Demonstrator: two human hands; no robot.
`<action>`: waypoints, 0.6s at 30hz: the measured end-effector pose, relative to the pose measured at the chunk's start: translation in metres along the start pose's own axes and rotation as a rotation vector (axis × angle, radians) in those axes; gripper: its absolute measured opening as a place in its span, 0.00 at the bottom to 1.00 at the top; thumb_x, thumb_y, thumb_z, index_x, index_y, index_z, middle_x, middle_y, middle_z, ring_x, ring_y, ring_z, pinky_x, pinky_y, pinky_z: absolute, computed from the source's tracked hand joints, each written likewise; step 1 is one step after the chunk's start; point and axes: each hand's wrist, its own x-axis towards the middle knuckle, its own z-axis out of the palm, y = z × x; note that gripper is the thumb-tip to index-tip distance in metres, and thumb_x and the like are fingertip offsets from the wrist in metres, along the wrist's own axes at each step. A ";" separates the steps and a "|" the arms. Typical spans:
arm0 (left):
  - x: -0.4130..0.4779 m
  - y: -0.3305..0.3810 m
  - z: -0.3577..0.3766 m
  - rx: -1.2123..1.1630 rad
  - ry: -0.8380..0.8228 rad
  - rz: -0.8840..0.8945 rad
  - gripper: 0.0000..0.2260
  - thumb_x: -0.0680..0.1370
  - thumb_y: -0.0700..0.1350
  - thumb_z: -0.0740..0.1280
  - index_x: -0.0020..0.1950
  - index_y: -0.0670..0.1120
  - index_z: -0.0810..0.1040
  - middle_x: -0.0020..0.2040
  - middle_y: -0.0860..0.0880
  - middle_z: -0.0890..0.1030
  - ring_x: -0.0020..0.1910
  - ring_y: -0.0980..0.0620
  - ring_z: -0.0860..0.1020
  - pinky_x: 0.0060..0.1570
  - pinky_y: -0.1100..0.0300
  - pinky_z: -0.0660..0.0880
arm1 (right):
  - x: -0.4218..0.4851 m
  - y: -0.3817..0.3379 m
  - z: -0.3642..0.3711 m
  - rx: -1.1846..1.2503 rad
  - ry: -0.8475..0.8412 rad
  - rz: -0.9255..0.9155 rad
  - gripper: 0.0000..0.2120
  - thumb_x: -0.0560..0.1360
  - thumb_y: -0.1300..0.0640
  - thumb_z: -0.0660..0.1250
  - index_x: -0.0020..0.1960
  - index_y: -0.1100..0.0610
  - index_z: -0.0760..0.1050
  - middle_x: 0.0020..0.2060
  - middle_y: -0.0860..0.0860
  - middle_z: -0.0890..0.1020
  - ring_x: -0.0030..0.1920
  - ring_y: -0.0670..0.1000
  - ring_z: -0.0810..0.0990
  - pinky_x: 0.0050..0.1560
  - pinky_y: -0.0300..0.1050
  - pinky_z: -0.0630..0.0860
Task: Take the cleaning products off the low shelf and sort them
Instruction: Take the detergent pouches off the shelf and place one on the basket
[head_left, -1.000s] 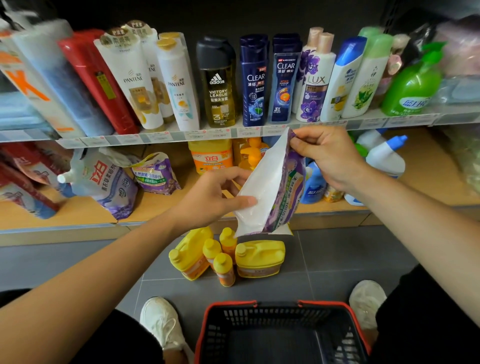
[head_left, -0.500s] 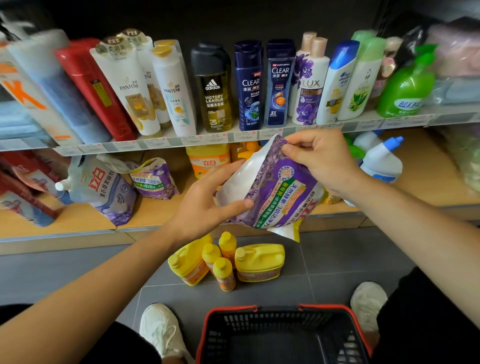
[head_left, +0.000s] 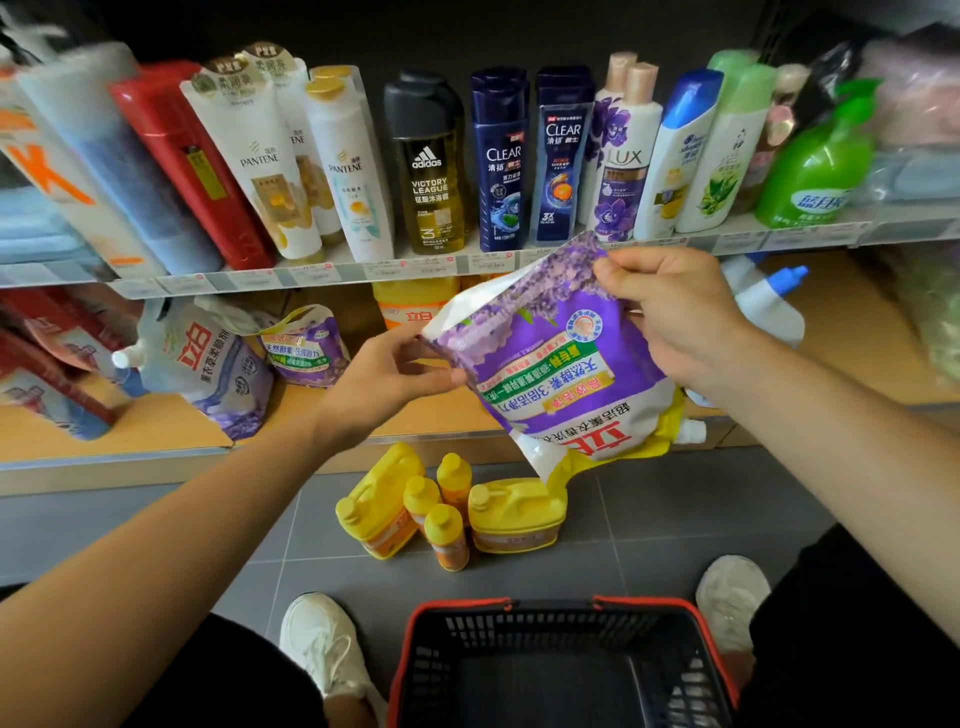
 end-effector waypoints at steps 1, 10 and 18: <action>0.001 -0.002 0.000 -0.039 0.027 -0.013 0.19 0.74 0.42 0.73 0.63 0.39 0.77 0.56 0.40 0.84 0.55 0.47 0.83 0.54 0.54 0.81 | 0.000 -0.001 -0.001 0.021 0.017 0.021 0.05 0.76 0.65 0.71 0.44 0.56 0.82 0.34 0.50 0.85 0.36 0.47 0.84 0.38 0.40 0.81; 0.009 0.019 -0.002 -0.103 0.222 0.189 0.06 0.76 0.40 0.71 0.41 0.41 0.76 0.33 0.53 0.82 0.31 0.61 0.78 0.29 0.72 0.72 | 0.009 0.014 -0.016 -0.039 0.114 0.042 0.05 0.79 0.62 0.69 0.54 0.57 0.80 0.43 0.51 0.84 0.41 0.47 0.83 0.41 0.39 0.79; 0.011 0.041 0.001 0.078 0.266 0.330 0.04 0.75 0.46 0.74 0.41 0.51 0.83 0.35 0.51 0.85 0.32 0.58 0.82 0.29 0.66 0.76 | 0.006 0.041 -0.019 -0.380 0.098 -0.183 0.12 0.77 0.67 0.70 0.59 0.57 0.81 0.51 0.48 0.84 0.47 0.37 0.81 0.47 0.31 0.76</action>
